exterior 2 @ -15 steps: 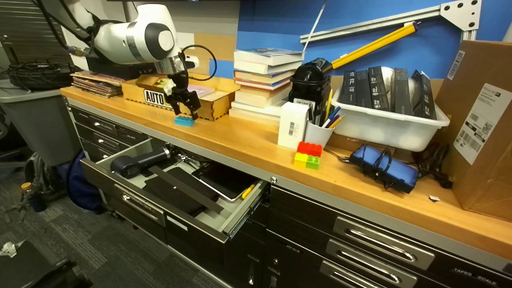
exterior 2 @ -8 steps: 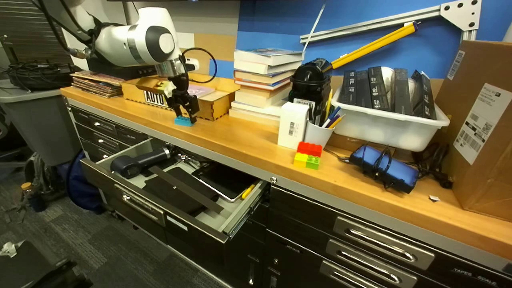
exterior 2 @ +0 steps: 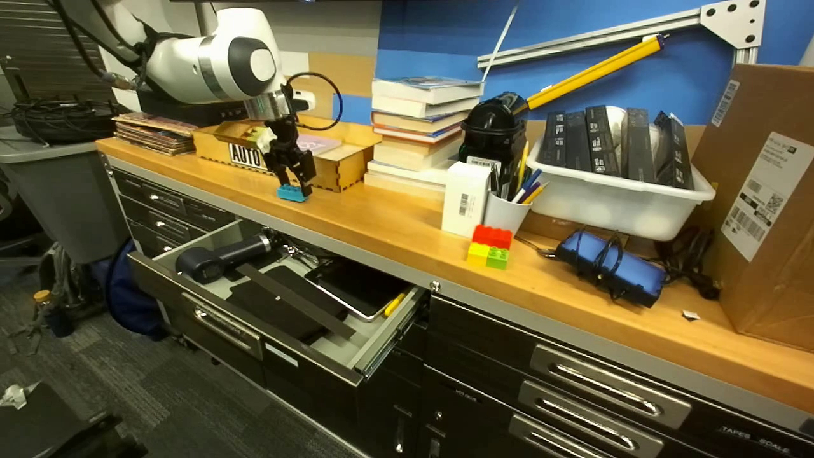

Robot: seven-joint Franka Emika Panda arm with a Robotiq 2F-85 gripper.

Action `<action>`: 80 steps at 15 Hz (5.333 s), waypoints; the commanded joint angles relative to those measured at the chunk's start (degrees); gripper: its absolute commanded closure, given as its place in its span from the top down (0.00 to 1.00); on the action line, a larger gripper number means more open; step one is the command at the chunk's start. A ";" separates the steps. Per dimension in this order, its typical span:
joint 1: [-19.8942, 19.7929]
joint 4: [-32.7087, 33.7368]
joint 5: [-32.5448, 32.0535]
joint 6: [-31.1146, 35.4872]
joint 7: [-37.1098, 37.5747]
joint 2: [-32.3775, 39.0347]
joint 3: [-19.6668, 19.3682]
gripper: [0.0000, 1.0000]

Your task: Pick up the blue object and put it in the open drawer and close it

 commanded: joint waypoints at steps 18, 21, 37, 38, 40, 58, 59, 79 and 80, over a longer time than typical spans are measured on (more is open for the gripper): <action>-1.24 -31.06 -16.11 2.34 36.39 -15.00 2.45 0.49; -1.08 -31.09 -13.82 2.64 35.67 -13.13 2.98 0.49; -2.48 -35.65 -2.94 -12.08 28.30 -23.68 3.68 1.00; -2.73 -36.80 -0.48 -11.94 26.06 -24.34 3.62 1.00; -3.15 -39.13 2.44 -11.36 23.56 -25.42 3.57 1.00; -2.95 -40.73 -0.75 0.52 21.10 -17.12 5.92 1.00; -2.72 -40.21 -2.74 0.85 22.00 -16.34 5.98 1.00; 6.32 -15.70 -35.72 1.68 50.43 2.58 0.47 1.00; 6.76 -15.03 -37.15 2.04 53.52 3.07 0.37 1.00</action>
